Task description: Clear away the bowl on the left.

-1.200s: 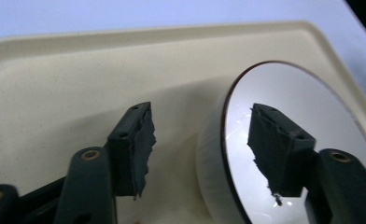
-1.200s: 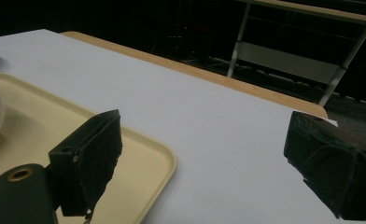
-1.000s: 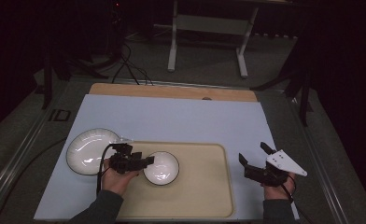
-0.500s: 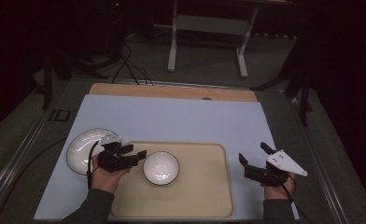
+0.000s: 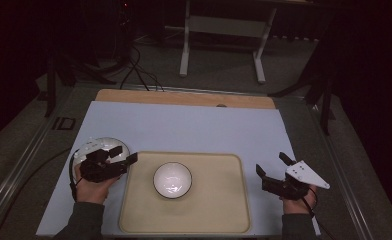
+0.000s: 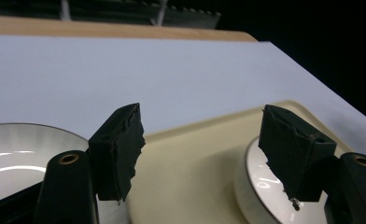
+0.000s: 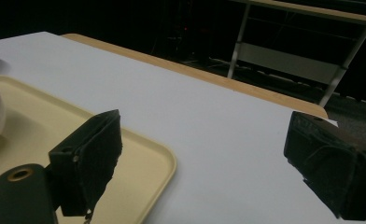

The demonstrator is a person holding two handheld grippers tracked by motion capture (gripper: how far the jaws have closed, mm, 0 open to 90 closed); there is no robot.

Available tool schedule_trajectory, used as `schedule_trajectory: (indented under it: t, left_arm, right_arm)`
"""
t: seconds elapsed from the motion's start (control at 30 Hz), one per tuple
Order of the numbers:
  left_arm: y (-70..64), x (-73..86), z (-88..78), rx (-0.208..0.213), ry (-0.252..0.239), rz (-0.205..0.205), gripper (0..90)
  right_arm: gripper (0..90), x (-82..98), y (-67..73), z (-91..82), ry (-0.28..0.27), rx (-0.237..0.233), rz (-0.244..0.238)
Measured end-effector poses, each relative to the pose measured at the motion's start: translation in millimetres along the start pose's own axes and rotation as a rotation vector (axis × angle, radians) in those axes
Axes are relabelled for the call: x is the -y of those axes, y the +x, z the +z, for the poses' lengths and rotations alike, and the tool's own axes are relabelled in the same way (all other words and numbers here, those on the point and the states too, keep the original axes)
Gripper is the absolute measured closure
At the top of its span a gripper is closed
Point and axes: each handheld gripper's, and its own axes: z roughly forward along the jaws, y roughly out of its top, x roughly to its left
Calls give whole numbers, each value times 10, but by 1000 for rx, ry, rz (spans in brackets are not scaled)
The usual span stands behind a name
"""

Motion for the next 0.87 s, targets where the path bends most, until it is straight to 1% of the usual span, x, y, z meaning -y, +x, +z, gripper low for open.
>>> schedule_trajectory:
  t: [0.1,0.2,0.27,0.33,0.4,0.47,0.5,0.57,0.67,0.77,0.87]
  left_arm:
    - [47,-1,-52,-27,-11,9,310]
    - [89,1,-99,-69,-10,36,310]
    - [121,3,-130,-79,-11,51,311]
    - [151,7,-159,-99,-18,62,311]
    - [191,13,-194,-114,-29,65,310]
    - [233,23,-228,-146,-36,81,308]
    - [245,28,-236,-161,-38,86,308]
    - [281,43,-245,-210,-42,107,308]
    - [318,60,-243,-253,-43,119,308]
    - [330,75,-230,-279,-36,131,308]
    - [352,85,-227,-302,-34,131,308]
  right_arm:
    - [110,-1,1,-2,-1,-1,1]
    - [110,-1,1,-2,-1,-1,1]
    - [110,-1,2,-1,0,-1,2]
    - [110,-1,1,1,1,-2,3]
    - [110,-1,1,1,0,-3,3]
    - [110,-1,2,1,1,-4,4]
    - [110,-1,1,2,1,-3,4]
    - [110,0,1,4,3,-5,4]
    - [110,2,1,9,4,-6,5]
    - [110,2,-2,8,4,-8,6]
    - [110,3,-6,12,5,-8,5]
